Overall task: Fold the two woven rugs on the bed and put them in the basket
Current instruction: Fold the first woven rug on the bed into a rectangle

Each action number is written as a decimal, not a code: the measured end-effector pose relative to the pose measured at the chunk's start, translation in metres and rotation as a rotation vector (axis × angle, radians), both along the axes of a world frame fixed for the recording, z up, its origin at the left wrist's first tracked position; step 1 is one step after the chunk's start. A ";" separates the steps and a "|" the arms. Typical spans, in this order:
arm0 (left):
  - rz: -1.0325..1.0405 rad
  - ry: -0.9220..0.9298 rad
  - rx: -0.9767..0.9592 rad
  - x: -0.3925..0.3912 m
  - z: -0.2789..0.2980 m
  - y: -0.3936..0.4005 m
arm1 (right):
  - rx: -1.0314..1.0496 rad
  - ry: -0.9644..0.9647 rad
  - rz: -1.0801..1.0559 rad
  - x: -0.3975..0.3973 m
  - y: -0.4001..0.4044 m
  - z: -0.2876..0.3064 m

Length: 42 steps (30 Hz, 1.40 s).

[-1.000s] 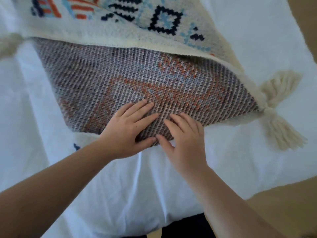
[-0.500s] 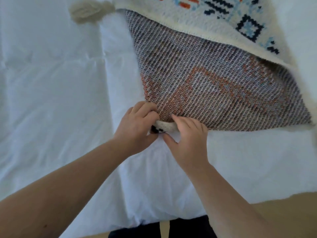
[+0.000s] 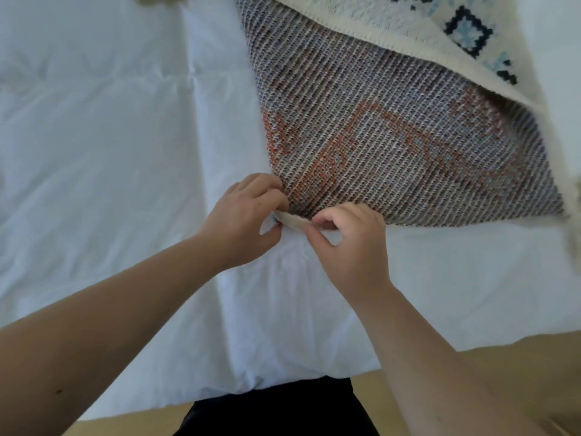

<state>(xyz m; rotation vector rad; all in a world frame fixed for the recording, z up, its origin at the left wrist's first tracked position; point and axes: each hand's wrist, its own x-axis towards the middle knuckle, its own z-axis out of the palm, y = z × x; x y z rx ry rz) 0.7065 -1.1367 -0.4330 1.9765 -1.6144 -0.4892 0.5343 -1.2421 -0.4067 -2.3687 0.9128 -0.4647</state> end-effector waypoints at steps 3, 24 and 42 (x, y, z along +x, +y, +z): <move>-0.011 -0.055 -0.038 0.003 0.003 -0.002 | 0.032 -0.057 0.025 -0.008 -0.007 0.001; 0.654 0.068 0.037 -0.071 0.033 0.027 | -0.093 -0.130 0.179 -0.021 -0.004 0.010; 0.502 -0.042 0.243 -0.091 0.018 0.063 | -0.113 0.154 0.342 -0.036 0.023 -0.016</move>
